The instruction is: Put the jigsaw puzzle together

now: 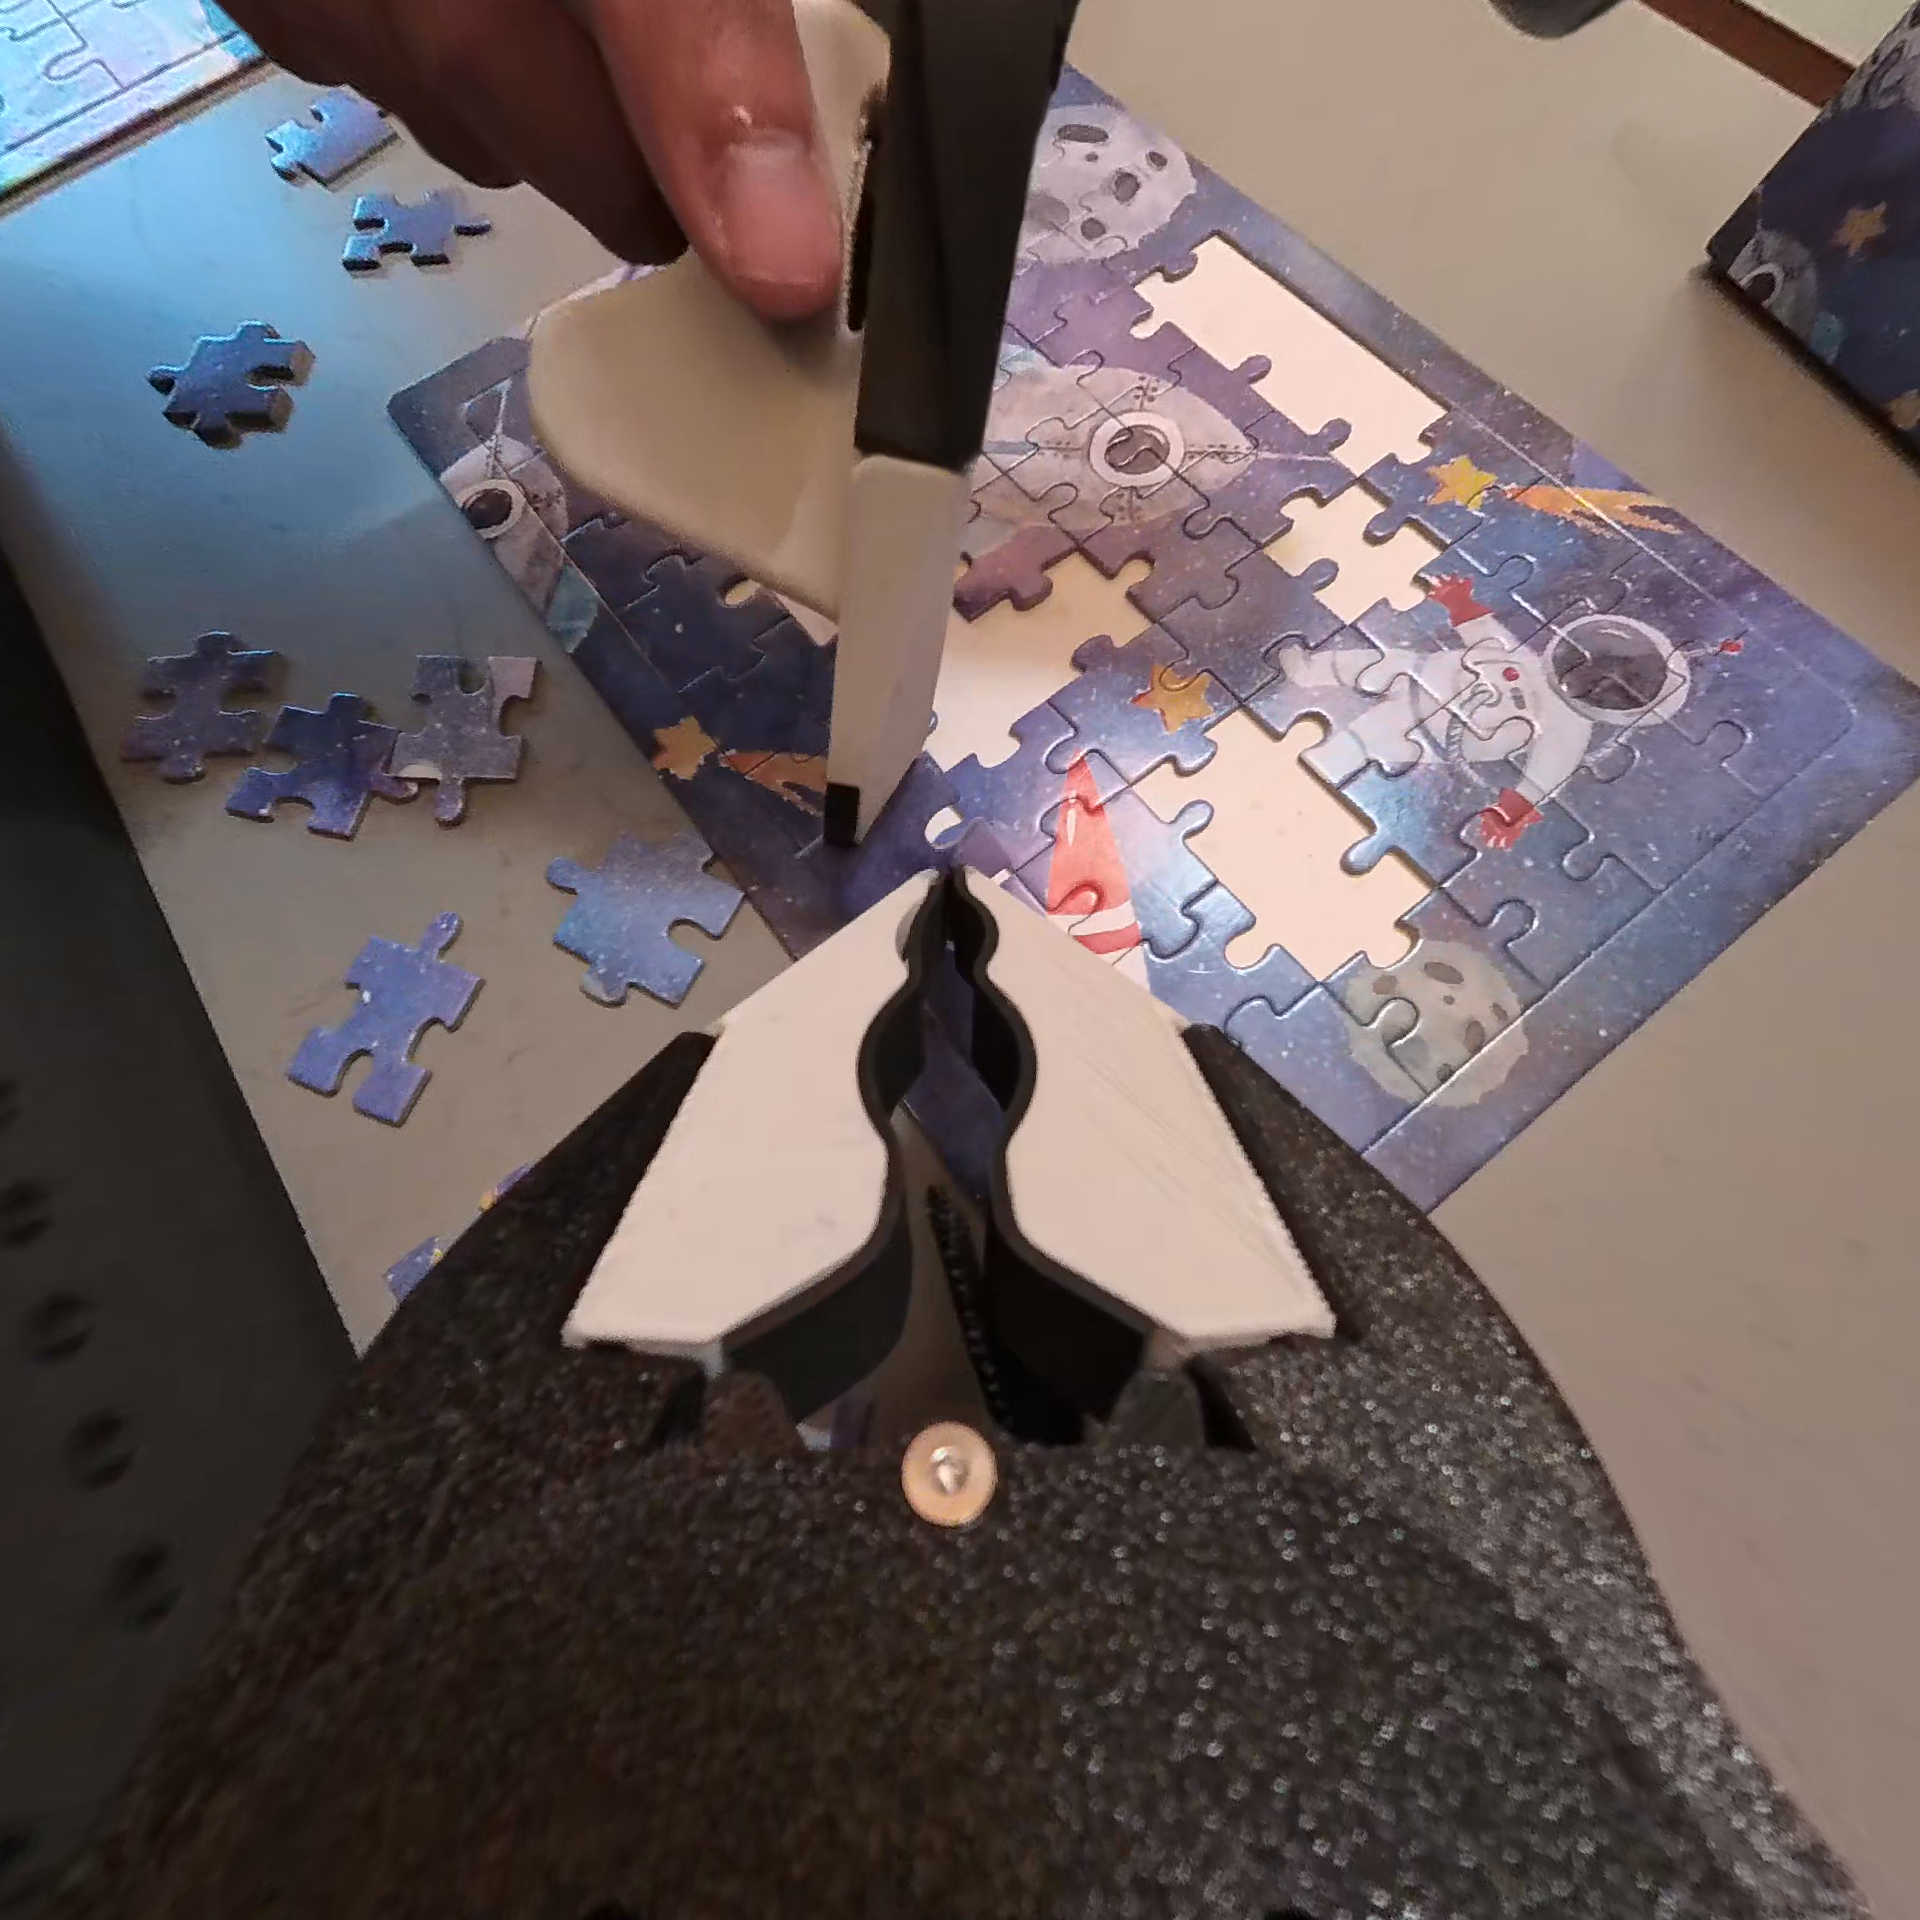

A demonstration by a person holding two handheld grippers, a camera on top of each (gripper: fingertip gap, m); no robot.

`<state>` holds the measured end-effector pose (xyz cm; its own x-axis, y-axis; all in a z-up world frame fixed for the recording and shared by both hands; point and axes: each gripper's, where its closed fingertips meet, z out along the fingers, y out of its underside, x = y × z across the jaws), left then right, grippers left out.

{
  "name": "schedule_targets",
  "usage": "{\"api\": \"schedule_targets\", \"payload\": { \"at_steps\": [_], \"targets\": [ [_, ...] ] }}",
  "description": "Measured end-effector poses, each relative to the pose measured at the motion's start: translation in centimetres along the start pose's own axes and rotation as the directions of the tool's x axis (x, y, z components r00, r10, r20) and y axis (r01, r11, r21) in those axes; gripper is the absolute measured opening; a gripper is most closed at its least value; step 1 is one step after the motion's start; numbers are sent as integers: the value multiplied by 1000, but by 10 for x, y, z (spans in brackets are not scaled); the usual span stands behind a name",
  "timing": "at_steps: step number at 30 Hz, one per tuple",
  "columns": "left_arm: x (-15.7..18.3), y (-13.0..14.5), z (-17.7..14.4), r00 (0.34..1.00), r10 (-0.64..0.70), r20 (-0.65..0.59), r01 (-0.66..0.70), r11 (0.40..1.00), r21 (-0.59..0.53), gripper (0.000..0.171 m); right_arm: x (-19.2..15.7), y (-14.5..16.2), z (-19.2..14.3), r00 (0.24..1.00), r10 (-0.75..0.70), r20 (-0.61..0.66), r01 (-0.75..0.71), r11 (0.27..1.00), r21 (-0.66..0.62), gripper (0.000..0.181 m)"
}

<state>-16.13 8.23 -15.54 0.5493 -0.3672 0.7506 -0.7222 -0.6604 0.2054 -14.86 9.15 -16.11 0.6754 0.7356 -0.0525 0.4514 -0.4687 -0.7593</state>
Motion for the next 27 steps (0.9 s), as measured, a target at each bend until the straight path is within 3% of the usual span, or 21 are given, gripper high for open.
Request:
{"api": "schedule_targets", "payload": {
  "at_steps": [3,5,8,18,27],
  "targets": [
    [-3,-2,-2,998,35,46,-36,999,2,5,0,2,1,1000,-3,-3,3,1000,-9,0],
    [-5,-1,-5,994,64,84,-63,998,-7,23,0,4,2,1000,-8,-3,8,1000,-22,0],
    [-6,3,-12,987,108,121,-108,994,-5,27,0,5,3,1000,-13,-5,13,1000,-27,0],
    [-16,-8,-22,947,204,247,-236,966,105,2,20,-1,-11,995,95,-37,-94,995,41,0],
    [-16,-5,-8,948,220,231,-253,959,126,0,6,7,-1,1000,5,-21,-5,1000,-26,0]
  ]
}}
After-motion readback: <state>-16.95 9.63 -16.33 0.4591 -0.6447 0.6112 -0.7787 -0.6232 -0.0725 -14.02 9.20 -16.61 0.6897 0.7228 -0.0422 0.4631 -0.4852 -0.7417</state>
